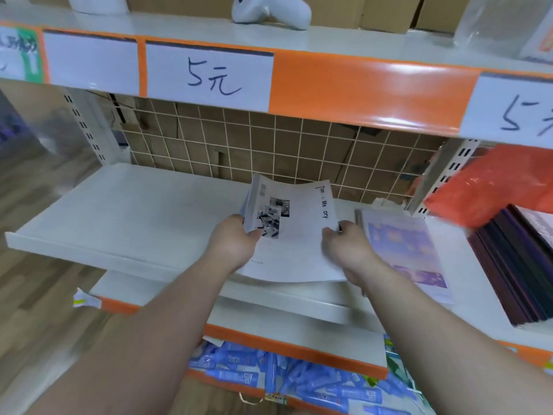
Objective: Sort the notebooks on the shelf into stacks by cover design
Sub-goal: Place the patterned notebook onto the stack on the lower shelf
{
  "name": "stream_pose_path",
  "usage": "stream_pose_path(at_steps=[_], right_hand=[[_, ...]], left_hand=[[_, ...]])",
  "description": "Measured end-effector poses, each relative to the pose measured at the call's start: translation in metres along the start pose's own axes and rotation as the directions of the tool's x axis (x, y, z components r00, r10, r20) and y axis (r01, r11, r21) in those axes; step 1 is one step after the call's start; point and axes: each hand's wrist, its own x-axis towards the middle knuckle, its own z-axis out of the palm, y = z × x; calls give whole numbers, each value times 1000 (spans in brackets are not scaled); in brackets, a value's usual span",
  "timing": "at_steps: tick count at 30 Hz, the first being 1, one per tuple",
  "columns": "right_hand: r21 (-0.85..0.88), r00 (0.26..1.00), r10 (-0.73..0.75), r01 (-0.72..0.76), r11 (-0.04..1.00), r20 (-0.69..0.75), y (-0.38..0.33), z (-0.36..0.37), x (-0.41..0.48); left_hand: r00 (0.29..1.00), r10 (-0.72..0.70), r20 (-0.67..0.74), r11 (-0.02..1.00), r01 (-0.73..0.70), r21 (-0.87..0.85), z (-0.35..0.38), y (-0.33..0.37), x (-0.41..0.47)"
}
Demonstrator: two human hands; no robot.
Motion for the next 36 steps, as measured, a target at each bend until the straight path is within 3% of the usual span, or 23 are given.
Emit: stream_pose_path(at_steps=[8,13,21,32,36], right_hand=[[-173,1000,1,-6,985,-27,-4,17,22],[-403,999,-32,21,915,-20,-3,24,24],[-562,995,-97,63,825,-32,-2,23,20],[-681,984,-174,98,726,-43,5,27,14],[-680,986,-160,91,727,-40,6,28,12]], left_hand=[[996,71,-47,987,-63,150,-4,-6,31],[995,99,-21,965,-91,245,0,-16,40],[992,124,-27,907,-102,408,2,-23,42],[987,156,-45,909,-126,397,5,-36,48],[993,104,-62,957,-82,280,8,-41,48]])
